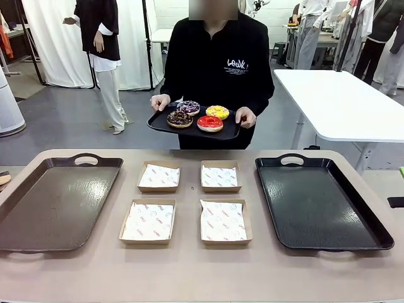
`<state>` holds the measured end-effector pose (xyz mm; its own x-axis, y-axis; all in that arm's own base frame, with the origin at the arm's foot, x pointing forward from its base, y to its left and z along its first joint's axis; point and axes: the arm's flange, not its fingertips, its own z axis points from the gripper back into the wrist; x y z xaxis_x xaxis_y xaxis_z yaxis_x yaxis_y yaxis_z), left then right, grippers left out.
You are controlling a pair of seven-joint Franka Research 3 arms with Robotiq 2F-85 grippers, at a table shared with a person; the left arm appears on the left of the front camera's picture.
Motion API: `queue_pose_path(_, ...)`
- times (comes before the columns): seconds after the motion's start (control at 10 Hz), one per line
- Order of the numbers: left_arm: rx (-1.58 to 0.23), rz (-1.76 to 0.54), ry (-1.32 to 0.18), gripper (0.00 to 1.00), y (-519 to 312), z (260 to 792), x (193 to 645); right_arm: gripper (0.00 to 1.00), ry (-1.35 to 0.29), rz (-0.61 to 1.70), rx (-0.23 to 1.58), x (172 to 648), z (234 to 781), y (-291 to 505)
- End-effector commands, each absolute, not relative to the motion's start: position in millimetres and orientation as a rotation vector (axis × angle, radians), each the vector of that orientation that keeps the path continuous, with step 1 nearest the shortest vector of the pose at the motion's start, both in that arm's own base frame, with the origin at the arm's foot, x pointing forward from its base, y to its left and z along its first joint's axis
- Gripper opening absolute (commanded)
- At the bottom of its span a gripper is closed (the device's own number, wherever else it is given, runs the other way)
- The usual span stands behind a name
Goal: Individually package the donuts and arrange them on the tray.
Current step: Pick up one Paper togo box.
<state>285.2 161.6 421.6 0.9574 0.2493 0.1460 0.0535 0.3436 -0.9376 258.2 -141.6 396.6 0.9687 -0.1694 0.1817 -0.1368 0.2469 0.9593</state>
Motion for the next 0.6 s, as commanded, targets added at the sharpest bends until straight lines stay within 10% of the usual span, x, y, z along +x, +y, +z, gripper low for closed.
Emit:
queue_pose_path(0.0, -1.227, 0.127, -0.287, 1.00, 160.5, 421.4, 285.7, 1.00, -0.290, -0.025, 1.358, 259.8, 397.0, -142.0)
queue_pose_path(0.5, -1.227, 0.127, -0.287, 1.00, 160.5, 421.4, 285.7, 1.00, -0.290, -0.025, 1.358, 259.8, 397.0, -142.0)
